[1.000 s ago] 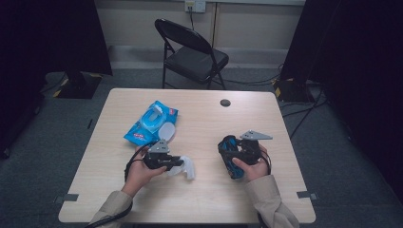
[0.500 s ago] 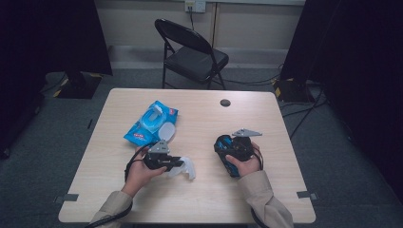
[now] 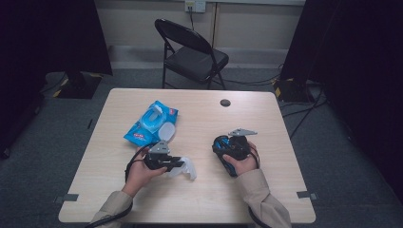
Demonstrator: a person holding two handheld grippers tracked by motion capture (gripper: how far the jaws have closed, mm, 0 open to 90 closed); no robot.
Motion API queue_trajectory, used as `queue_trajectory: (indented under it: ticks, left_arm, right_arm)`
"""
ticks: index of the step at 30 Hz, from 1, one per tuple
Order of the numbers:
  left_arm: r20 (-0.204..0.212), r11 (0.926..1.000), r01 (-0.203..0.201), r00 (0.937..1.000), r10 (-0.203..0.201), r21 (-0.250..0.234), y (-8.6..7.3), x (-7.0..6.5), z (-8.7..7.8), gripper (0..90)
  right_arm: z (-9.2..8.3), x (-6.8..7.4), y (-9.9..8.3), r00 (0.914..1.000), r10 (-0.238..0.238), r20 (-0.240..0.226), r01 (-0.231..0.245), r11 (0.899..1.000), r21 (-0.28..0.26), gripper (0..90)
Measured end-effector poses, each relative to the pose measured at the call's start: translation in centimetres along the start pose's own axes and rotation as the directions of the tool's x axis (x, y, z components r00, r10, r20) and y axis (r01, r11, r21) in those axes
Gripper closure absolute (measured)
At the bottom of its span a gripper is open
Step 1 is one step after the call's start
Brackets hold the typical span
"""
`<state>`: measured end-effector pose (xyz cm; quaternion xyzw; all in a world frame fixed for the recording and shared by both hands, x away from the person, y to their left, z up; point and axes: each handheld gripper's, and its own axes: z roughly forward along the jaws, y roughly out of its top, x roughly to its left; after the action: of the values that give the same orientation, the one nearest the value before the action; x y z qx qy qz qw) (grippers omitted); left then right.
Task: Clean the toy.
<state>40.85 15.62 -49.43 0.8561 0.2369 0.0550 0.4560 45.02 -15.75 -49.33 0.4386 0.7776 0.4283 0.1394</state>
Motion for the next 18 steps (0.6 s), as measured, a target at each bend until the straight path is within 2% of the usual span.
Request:
queue_trajectory:
  ticks: [18]
  left_arm:
    - [-0.012,1.0,-0.004,0.9999,0.004,0.005,0.17,0.03,0.08,75.9]
  right_arm:
    - [0.85,0.36,-0.04,0.9998,-0.021,0.005,0.02,0.999,0.03,24.3]
